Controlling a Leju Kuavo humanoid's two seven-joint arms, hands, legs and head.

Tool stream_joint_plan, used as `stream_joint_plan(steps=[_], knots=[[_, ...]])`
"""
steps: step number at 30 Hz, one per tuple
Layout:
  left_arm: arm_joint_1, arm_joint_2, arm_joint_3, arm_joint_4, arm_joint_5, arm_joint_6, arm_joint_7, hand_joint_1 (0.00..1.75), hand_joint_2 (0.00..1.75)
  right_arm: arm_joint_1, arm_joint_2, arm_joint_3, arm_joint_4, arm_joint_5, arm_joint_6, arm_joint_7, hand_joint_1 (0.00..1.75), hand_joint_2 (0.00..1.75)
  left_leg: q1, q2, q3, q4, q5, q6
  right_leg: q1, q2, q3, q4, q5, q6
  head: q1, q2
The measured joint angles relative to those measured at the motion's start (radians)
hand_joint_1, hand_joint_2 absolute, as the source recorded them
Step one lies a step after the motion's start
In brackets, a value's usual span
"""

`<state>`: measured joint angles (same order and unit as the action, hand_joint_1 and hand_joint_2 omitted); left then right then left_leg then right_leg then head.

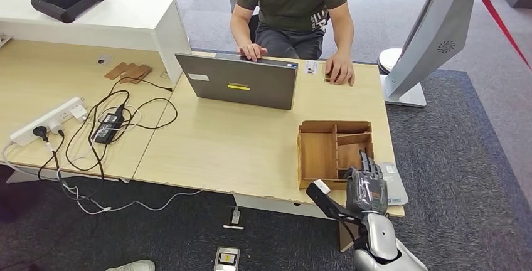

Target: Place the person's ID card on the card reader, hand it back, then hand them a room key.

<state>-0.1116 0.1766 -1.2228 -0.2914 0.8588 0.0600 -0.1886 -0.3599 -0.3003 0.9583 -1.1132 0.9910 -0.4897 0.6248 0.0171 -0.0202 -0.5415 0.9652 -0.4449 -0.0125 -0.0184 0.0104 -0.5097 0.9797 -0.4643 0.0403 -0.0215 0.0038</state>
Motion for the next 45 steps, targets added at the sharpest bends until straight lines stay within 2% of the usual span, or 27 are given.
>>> stream_joint_plan(steps=[9, 16, 20, 25, 31, 39, 45], knots=[[0.007, 0.000, -0.003, 0.000, 0.018, 0.005, -0.007, 0.00, 1.75, 0.021, -0.014, -0.007, -0.054, 0.177, -0.135, 0.040, 1.75, 1.75, 0.000, 0.000, -0.001, 0.000, 0.000, 0.000, 0.000, 0.000, -0.001, 0.000, 0.000, 0.000, 0.000, 0.000], [0.008, 0.000, -0.010, -0.001, 0.032, 0.014, -0.012, 0.00, 1.75, 0.061, -0.041, -0.057, -0.197, 0.342, -0.152, 0.063, 1.75, 1.75, 0.000, 0.000, -0.001, 0.000, 0.000, 0.000, 0.000, 0.000, -0.001, 0.000, 0.000, 0.000, 0.000, 0.000], [0.009, 0.000, -0.014, -0.002, 0.035, 0.014, -0.014, 0.00, 1.75, 0.073, -0.045, -0.077, -0.278, 0.375, -0.147, 0.053, 1.75, 1.75, 0.000, 0.000, -0.001, 0.000, 0.000, 0.000, 0.000, 0.000, -0.001, 0.000, 0.000, 0.000, 0.000, 0.000], [0.005, -0.001, -0.023, -0.006, 0.030, 0.013, -0.018, 0.00, 1.75, 0.056, -0.028, -0.079, -0.335, 0.271, -0.139, -0.012, 1.75, 1.75, 0.000, 0.000, -0.001, 0.000, 0.000, 0.000, 0.000, 0.000, -0.001, 0.000, 0.000, 0.000, 0.000, 0.000], [-0.017, -0.005, -0.035, -0.009, 0.007, 0.002, -0.002, 0.00, 1.75, -0.031, 0.039, -0.060, -0.318, 0.124, -0.096, -0.117, 1.75, 1.75, 0.000, 0.000, -0.001, 0.000, 0.000, 0.000, 0.001, 0.000, -0.001, 0.001, 0.000, 0.000, 0.000, 0.000], [-0.050, -0.014, -0.051, -0.013, -0.025, -0.020, 0.025, 0.00, 1.75, -0.134, 0.149, -0.015, -0.215, 0.055, -0.037, -0.147, 1.75, 1.75, 0.001, 0.000, -0.002, 0.000, 0.000, -0.001, 0.001, 0.000, -0.001, 0.001, 0.000, 0.000, 0.000, 0.000], [-0.061, -0.018, -0.058, -0.013, -0.033, -0.030, 0.035, 0.00, 1.75, -0.153, 0.194, 0.000, -0.153, 0.052, -0.038, -0.147, 1.75, 1.75, 0.001, 0.000, -0.002, 0.000, 0.000, -0.001, 0.001, 0.000, -0.002, 0.001, 0.000, 0.000, 0.000, 0.000]])
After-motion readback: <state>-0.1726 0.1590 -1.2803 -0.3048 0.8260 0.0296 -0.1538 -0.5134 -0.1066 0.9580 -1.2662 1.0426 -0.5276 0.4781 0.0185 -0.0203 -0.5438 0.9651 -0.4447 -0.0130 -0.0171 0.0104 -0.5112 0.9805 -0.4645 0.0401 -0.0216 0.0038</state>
